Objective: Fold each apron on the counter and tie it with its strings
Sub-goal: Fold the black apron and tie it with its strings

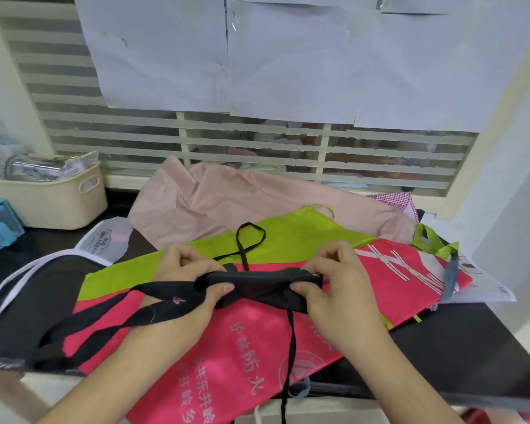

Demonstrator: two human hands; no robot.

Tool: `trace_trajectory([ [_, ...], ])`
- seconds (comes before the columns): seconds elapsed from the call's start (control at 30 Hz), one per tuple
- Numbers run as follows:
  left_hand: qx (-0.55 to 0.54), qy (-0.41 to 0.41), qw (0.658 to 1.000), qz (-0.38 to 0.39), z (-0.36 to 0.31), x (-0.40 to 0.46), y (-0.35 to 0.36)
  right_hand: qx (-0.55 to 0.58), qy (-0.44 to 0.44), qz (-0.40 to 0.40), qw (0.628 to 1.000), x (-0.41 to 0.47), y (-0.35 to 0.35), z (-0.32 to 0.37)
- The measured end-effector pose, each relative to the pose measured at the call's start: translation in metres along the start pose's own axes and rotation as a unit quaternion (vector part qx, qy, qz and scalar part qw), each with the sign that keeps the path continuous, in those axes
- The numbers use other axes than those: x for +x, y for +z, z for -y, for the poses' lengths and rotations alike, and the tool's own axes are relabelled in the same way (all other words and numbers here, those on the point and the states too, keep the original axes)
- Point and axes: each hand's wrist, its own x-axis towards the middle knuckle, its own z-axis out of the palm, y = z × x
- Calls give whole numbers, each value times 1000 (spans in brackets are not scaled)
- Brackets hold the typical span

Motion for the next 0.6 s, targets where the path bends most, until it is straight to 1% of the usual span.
trace_trajectory([
  [0.03,-7,7,1000,-8,-1,1,-2,6,-20,-4,1000,2,-2,1],
  [0.07,-18,8,1000,5,0,3,-5,16,-50,7,999,3,-7,5],
  [0.13,-30,-4,998,63,-2,5,-13,16,-105,82,991,8,-18,13],
  [0.17,-33,2,997,75,-5,5,-16,-2,-120,120,985,11,-22,15],
  [0.2,-36,13,996,78,-9,6,-19,-27,-119,142,982,13,-23,17],
  [0.23,-37,23,996,79,-12,7,-22,-42,-106,144,983,16,-23,18],
  [0.27,-42,24,996,78,-14,7,-24,-31,-81,137,987,19,-23,18],
  [0.33,-47,-6,996,81,-12,11,-28,27,-34,120,992,22,-24,17],
  [0.43,-43,-73,994,76,5,17,-36,59,6,127,990,24,-32,13],
  [0.47,-25,-90,990,101,15,16,-42,63,19,130,989,24,-35,11],
  [0.5,5,-113,981,156,24,15,-49,64,28,133,989,24,-39,8],
  [0.53,41,-138,960,239,31,13,-60,62,33,134,988,25,-42,6],
  [0.57,72,-161,927,330,35,12,-72,56,35,135,989,25,-44,4],
  [0.6,88,-182,886,418,36,11,-83,50,35,134,989,26,-46,3],
])
